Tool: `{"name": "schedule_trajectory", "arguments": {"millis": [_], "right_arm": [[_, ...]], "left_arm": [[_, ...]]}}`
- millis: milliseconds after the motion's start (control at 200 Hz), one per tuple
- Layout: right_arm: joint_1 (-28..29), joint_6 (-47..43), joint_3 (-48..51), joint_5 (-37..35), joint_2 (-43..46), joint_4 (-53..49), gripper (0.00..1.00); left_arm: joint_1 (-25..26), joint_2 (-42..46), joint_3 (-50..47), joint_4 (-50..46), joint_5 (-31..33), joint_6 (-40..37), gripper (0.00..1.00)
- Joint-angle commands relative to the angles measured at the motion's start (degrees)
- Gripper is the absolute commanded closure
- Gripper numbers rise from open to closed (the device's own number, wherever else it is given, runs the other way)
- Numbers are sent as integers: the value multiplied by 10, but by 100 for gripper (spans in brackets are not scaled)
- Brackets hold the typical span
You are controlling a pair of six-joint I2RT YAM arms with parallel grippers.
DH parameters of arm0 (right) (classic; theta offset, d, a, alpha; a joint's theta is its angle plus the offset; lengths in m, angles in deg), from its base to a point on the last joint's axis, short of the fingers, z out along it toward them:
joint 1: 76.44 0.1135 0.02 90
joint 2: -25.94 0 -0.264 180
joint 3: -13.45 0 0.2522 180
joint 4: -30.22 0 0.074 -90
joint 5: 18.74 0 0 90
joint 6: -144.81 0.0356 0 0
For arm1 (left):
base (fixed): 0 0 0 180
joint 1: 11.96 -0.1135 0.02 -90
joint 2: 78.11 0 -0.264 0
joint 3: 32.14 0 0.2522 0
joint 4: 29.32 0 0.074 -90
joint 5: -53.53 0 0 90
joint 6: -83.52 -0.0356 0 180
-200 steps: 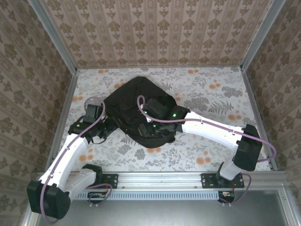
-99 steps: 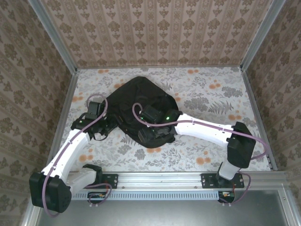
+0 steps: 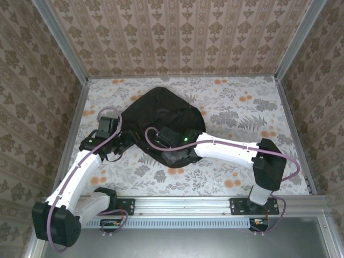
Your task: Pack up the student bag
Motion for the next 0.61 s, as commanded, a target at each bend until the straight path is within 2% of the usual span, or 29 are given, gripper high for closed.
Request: {"name": "schedule_trajectory", "arguments": {"millis": [0, 210, 315, 405, 455, 510, 550, 600], "right_arm": [[2, -46, 15, -98, 39, -12, 48], [-12, -112, 16, -141, 60, 33, 67], [-40, -102, 4, -126, 57, 38, 70], [-58, -98, -2, -62, 64, 39, 67], [-59, -101, -1, -59, 68, 46, 65], [-71, -90, -5, -50, 67, 47, 54], [-95, -55, -16, -26, 62, 38, 52], [-137, 32, -28, 20, 57, 28, 53]], "left_arm": [[1, 5, -2, -12, 3, -15, 44], [1, 11, 0, -17, 8, -24, 43], [1, 8, 4, -18, 6, -26, 43], [3, 4, 15, -19, 2, -33, 42], [7, 0, 24, -26, 9, -39, 42], [9, -3, 32, -30, 16, -44, 41], [9, -6, 36, -28, 18, -44, 40], [12, -12, 40, -23, 17, -43, 41]]}}
